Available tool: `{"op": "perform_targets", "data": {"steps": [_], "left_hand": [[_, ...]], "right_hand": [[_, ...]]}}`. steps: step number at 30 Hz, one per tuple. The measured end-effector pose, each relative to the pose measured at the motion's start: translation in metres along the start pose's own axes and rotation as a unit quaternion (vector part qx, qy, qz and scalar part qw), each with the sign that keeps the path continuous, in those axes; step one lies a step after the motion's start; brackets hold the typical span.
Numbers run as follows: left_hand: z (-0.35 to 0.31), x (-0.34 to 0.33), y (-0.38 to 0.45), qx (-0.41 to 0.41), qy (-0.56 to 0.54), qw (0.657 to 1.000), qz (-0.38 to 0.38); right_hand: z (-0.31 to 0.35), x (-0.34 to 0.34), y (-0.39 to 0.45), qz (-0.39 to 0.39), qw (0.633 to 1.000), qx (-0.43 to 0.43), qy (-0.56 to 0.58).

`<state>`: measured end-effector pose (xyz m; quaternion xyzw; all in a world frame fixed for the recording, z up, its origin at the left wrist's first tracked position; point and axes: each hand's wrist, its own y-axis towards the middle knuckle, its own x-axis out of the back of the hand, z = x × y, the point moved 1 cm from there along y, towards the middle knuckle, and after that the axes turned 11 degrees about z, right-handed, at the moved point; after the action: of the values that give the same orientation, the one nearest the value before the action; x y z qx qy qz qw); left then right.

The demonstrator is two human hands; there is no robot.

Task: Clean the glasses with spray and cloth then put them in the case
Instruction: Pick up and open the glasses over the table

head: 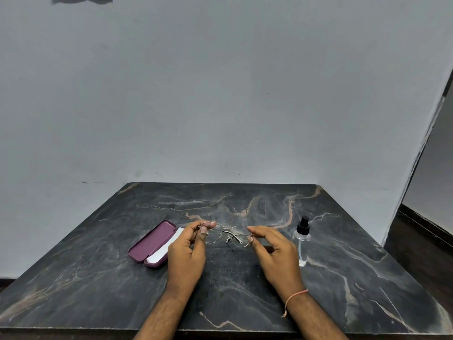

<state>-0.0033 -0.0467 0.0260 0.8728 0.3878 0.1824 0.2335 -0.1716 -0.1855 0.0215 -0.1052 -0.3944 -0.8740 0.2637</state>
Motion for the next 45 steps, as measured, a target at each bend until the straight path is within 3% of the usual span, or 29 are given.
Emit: {"op": "perform_targets", "data": {"steps": [14,24,29,45], "left_hand": [[-0.005,0.0,-0.001,-0.002,-0.008,1.0,0.01],[0.003,0.0,-0.002,-0.017,0.099,0.995,0.003],[-0.002,0.001,-0.002,-0.064,0.154,0.986,0.001],[-0.003,-0.003,-0.003,-0.077,0.178,0.98,0.049]], "right_hand": [[0.001,0.003,-0.003,-0.046,0.993,0.065,-0.091],[0.003,0.004,-0.004,-0.059,0.99,0.066,-0.11],[0.004,0.006,-0.004,-0.072,0.989,0.067,-0.11],[-0.002,0.007,-0.004,-0.076,0.993,0.017,-0.09]]}}
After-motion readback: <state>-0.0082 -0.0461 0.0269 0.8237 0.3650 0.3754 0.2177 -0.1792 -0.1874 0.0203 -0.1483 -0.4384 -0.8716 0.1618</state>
